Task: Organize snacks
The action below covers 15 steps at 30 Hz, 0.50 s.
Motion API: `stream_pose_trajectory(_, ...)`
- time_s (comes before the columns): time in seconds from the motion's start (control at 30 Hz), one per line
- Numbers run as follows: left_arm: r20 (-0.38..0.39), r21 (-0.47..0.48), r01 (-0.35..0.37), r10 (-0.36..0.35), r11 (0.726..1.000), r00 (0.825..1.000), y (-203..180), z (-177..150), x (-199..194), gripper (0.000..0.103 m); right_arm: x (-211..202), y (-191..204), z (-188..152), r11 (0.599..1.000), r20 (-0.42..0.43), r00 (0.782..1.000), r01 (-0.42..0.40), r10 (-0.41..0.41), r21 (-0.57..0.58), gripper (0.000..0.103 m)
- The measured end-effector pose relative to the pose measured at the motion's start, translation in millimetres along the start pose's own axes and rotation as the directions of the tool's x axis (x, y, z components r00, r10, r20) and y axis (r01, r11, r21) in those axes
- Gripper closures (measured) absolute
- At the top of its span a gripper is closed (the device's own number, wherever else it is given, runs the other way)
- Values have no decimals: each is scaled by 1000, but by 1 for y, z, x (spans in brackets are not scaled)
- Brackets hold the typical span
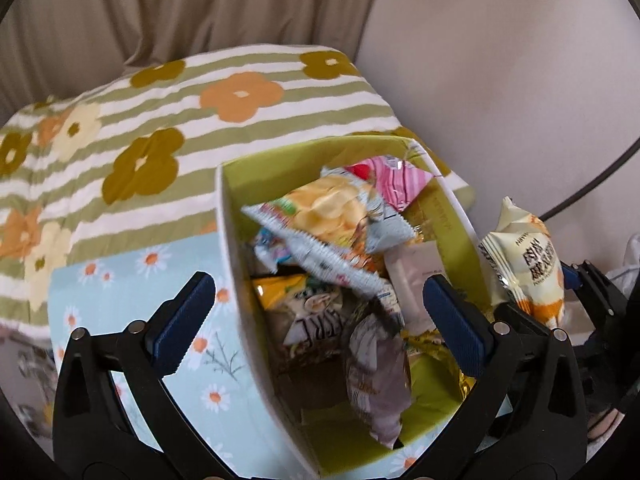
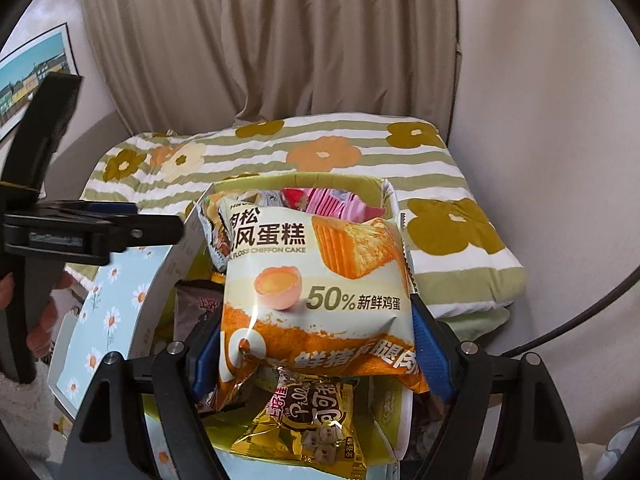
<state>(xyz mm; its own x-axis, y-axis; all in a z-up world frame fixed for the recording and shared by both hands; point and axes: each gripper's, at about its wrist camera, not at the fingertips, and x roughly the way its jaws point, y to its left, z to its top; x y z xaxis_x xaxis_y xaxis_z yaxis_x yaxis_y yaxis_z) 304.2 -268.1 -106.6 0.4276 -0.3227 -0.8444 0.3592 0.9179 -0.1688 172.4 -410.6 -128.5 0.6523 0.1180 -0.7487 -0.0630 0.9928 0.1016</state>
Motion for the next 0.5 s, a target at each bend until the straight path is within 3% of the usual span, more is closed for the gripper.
stream_pose_trajectory(0.1, 6, -51, 12, -12, 999, 1000, 10, -8, -8, 0, 10, 2, 5, 1000, -15, 1000, -10, 10, -3, 21)
stream_pose_trajectory(0.17, 4, -67, 0, 0, 998, 1000, 16, -13, -12, 0, 15, 5, 8, 999, -16, 999, -32, 32, 3, 9)
stream_pose_trajectory(0.33, 12, -116, -3, 5, 993, 1000, 29, -26, -24, 0, 10, 8, 10, 995, 73, 993, -96, 96, 1, 1)
stream_pose_trajectory(0.5, 10, -154, -32, 34, 988, 999, 38, -43, -33, 0, 14, 12, 5, 996, 39, 996, -85, 86, -26, 1)
